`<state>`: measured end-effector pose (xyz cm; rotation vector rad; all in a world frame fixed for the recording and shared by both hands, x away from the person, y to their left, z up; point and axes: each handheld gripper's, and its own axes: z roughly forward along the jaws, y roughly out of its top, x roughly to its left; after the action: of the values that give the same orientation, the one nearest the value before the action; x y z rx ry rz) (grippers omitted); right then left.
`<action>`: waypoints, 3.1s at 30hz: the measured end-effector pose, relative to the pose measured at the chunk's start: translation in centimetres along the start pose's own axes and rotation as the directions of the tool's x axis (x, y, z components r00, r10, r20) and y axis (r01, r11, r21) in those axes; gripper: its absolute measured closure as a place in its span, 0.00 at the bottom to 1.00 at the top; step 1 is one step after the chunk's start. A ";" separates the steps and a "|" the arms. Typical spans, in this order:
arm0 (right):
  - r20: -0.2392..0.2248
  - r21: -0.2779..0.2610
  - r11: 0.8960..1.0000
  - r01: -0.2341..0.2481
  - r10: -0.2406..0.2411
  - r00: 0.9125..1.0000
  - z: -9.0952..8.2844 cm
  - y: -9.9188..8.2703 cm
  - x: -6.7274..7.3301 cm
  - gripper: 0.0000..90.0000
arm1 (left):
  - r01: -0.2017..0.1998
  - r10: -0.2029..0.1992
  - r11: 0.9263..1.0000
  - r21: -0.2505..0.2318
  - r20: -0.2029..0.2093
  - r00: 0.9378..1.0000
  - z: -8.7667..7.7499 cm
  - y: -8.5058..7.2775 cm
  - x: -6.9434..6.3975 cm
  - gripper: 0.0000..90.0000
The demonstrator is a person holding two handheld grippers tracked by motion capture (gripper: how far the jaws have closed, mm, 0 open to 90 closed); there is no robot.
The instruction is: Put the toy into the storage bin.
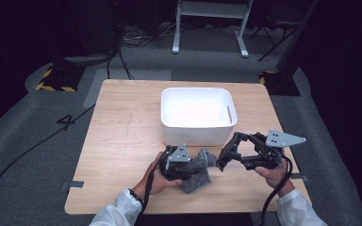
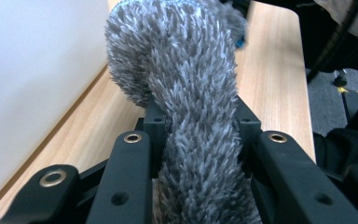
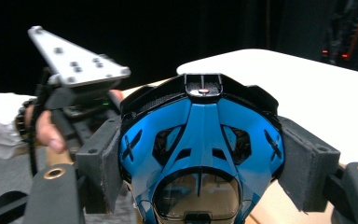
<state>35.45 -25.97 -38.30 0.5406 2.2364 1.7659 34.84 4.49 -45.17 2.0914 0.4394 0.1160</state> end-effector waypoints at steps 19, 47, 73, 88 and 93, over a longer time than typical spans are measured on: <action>-0.151 0.015 1.000 0.024 -0.022 0.988 2.4 0.0 2.5 0.29 | 0.043 -0.043 0.999 0.002 -0.069 0.997 1.8 -0.1 2.2 0.75; -0.194 -0.010 0.999 0.049 -0.050 0.980 2.0 0.2 2.4 0.29 | -0.171 0.161 0.983 0.073 0.125 0.979 0.5 -0.2 1.4 0.76; -0.024 0.054 0.998 0.028 -0.027 0.999 0.0 -0.7 -1.0 0.29 | 0.054 -0.035 0.988 0.148 -0.126 0.991 -1.5 -2.8 1.7 0.19; -0.007 0.060 0.998 0.021 -0.021 1.000 -0.9 -0.8 -1.1 0.29 | -0.019 0.040 0.992 0.123 -0.165 0.985 -3.9 -2.2 0.1 0.18; 0.011 0.069 0.998 0.013 -0.014 1.000 -1.7 -1.1 -1.3 0.29 | 0.009 0.015 0.990 0.141 -0.166 0.986 -4.8 -3.7 0.3 0.18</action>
<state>35.82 -28.20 -38.98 0.5468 2.2942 1.6806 32.98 10.22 -45.78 2.2307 0.5597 0.2705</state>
